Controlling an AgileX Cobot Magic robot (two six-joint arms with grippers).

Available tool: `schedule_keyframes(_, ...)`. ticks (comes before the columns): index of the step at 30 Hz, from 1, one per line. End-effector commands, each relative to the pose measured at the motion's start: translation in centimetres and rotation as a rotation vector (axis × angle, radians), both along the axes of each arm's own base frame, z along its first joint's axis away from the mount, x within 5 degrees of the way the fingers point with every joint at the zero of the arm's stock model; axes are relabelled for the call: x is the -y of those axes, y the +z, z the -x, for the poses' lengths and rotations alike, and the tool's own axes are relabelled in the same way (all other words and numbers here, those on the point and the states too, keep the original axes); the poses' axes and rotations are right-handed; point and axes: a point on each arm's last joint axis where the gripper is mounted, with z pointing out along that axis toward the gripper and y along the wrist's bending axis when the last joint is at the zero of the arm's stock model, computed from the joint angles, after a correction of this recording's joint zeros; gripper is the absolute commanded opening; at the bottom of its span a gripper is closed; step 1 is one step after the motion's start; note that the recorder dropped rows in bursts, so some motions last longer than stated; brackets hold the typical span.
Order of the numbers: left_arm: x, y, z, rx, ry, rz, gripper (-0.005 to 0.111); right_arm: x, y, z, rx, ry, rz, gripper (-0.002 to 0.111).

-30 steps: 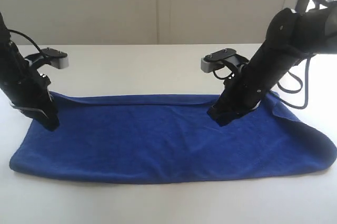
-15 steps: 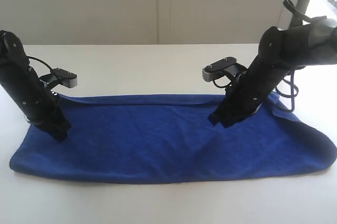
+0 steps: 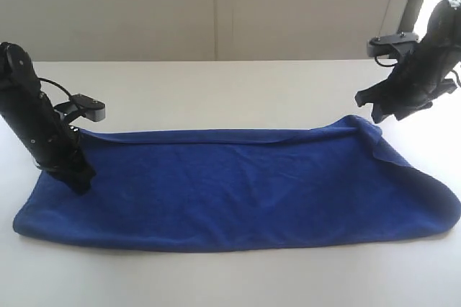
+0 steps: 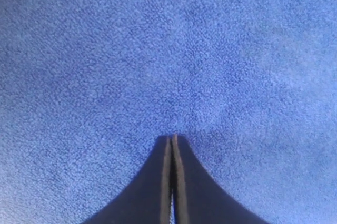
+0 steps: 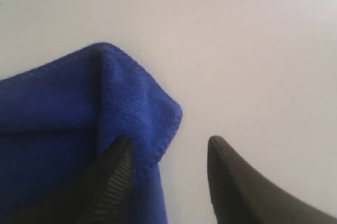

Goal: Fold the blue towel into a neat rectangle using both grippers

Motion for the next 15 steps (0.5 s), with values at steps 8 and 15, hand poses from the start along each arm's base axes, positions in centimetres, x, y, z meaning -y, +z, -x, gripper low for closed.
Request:
schedule_keyframes(8,0.0,-1.5,0.9,-0.122,-0.021,0.000,0.000,1.0,-3.3,-1.4,-0.004,-0.026,-0.154,0.036)
schedule_keyframes(15,0.0,-1.5,0.9,-0.122,-0.021,0.000,0.000,1.1,-3.3,-1.4,0.006,-0.027,-0.146,0.007)
